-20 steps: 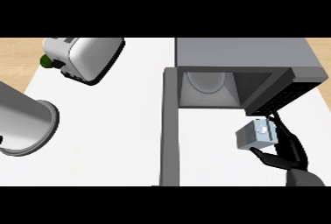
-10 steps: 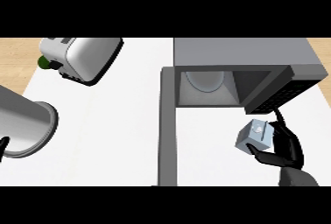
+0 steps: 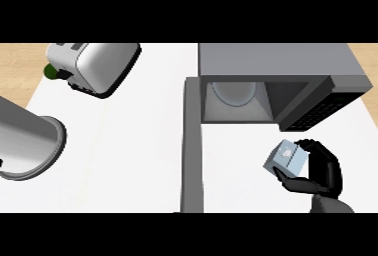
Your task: Pick up the milk, place it into the microwave and close the microwave
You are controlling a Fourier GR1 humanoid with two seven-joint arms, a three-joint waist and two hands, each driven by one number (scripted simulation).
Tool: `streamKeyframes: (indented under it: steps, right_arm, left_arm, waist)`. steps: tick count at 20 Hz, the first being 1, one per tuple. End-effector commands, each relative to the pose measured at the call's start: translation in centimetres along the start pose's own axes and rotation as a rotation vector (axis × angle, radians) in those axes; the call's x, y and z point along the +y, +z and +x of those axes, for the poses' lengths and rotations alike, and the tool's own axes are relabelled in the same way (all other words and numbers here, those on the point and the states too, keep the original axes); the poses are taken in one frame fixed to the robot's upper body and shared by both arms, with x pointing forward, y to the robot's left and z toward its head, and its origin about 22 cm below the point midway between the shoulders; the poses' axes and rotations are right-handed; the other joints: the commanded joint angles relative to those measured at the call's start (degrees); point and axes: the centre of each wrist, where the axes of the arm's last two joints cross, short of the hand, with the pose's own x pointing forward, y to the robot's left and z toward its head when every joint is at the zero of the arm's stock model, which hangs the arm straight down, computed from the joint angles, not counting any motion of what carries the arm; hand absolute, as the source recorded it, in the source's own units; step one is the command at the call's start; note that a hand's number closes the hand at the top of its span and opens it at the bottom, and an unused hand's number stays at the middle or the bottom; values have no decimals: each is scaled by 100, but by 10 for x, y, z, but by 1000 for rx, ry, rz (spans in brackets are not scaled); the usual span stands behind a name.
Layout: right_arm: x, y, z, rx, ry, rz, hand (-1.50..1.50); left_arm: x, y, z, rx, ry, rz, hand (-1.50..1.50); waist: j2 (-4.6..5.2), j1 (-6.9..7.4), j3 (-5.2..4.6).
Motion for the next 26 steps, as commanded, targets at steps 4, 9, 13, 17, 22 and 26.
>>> streamKeyframes:
  steps: [4,9,13,17,22,26]
  right_arm:
    - [42,-21,32,-28,-70,63,150]
    - [68,-24,72,-63,-5,99,150]
    - [85,-50,78,-65,68,93,150]
    - [118,-81,79,-16,121,65,150]
    - [125,-131,69,14,162,93,150]
    - [119,-162,65,24,168,101,150]
  left_arm:
    - [-1,7,0,0,32,0,-150]
    - [-6,6,0,7,11,15,-150]
    - [17,4,-1,15,18,28,-150]
    - [5,8,-3,10,8,17,-150]
    - [6,1,8,19,12,19,-150]
    - [15,4,-12,18,17,16,-150]
  waist:
    - [-1,29,-2]
    - [-4,10,-3]
    - [6,38,-2]
    - [10,73,0]
    - [22,102,2]
    - [25,97,2]
